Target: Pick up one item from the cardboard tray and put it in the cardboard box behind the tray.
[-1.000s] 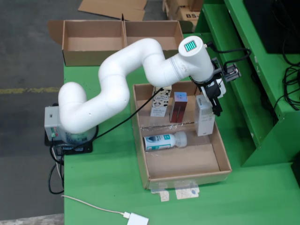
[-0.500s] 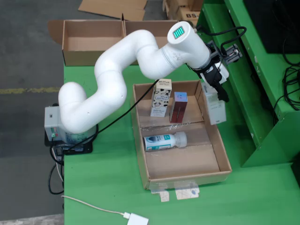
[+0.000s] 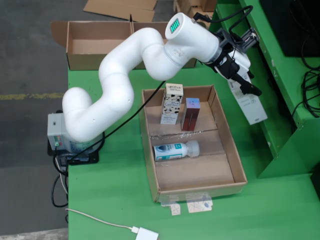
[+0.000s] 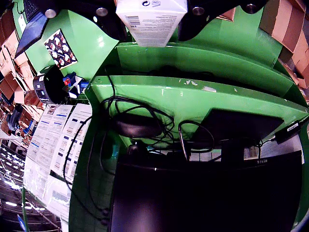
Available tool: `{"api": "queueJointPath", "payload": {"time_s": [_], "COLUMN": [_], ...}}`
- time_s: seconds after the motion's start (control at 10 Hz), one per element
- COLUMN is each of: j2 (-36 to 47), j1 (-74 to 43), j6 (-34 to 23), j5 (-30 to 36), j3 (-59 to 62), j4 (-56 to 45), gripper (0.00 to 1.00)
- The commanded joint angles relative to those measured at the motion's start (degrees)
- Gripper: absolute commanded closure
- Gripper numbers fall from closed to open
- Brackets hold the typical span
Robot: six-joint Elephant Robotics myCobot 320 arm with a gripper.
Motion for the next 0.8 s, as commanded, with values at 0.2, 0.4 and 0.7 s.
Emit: {"api": "queueJointPath", "payload": {"time_s": [0.2, 0.4, 0.7], "j2": [4.7, 5.9, 7.9], "j1": [5.3, 8.2, 11.1], "j6": [-2.0, -2.7, -3.4], "j5": [3.9, 4.6, 5.6], "j3": [1.6, 1.6, 1.6], "j4": [-7.8, -12.5, -18.8], "gripper": [1.0, 1.0, 1.0]}}
